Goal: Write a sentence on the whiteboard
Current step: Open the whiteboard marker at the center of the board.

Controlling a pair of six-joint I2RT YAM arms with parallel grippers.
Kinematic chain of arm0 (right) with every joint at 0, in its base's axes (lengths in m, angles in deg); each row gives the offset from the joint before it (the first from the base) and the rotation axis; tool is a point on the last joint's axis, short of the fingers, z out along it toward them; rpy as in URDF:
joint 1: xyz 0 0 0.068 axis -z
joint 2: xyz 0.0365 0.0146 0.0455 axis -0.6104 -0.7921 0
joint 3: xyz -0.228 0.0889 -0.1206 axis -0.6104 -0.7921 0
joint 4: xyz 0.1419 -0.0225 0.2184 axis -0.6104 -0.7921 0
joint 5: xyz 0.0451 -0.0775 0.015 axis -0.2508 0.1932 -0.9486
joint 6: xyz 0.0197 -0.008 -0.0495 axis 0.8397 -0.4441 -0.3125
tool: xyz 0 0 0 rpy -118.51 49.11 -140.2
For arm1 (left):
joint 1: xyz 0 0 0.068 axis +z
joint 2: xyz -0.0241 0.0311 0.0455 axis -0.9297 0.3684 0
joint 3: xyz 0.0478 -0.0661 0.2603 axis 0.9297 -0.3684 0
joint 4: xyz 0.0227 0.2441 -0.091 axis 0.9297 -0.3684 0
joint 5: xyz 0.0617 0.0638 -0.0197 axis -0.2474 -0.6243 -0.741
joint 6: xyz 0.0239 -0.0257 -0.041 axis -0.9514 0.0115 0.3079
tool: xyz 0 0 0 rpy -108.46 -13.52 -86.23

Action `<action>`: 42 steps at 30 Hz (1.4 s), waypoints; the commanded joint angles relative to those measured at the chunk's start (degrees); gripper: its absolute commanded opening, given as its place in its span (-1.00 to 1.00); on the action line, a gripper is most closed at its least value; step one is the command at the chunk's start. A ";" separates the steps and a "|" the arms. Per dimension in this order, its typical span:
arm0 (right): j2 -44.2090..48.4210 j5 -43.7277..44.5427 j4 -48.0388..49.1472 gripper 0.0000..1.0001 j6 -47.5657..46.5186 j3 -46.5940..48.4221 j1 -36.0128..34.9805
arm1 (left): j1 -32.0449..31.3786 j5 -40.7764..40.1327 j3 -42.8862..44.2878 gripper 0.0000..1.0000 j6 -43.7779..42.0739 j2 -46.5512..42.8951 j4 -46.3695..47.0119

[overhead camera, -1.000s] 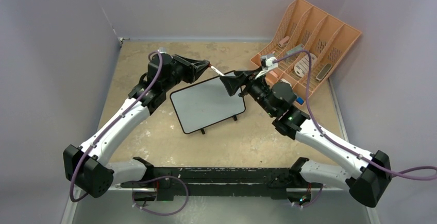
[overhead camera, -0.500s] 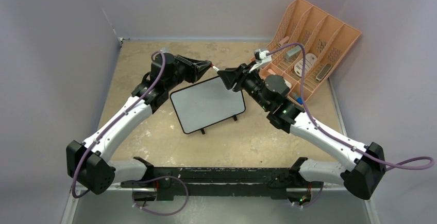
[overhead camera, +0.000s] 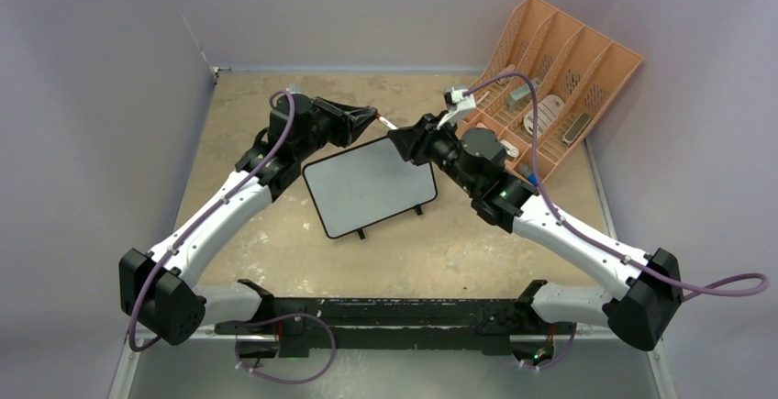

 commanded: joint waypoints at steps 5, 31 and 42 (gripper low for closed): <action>-0.02 0.80 -0.08 -0.44 0.44 3.31 -0.25 | -0.32 0.78 0.90 -1.00 3.51 -0.57 1.91; 6.52 -6.44 -11.24 -1.00 -9.17 4.72 0.37 | 3.71 2.79 -0.90 -0.01 -45.50 -11.80 2.81; 6.12 -19.02 -20.12 -1.00 -16.05 10.15 0.98 | 7.09 27.10 3.22 0.15 -98.54 -13.90 -12.25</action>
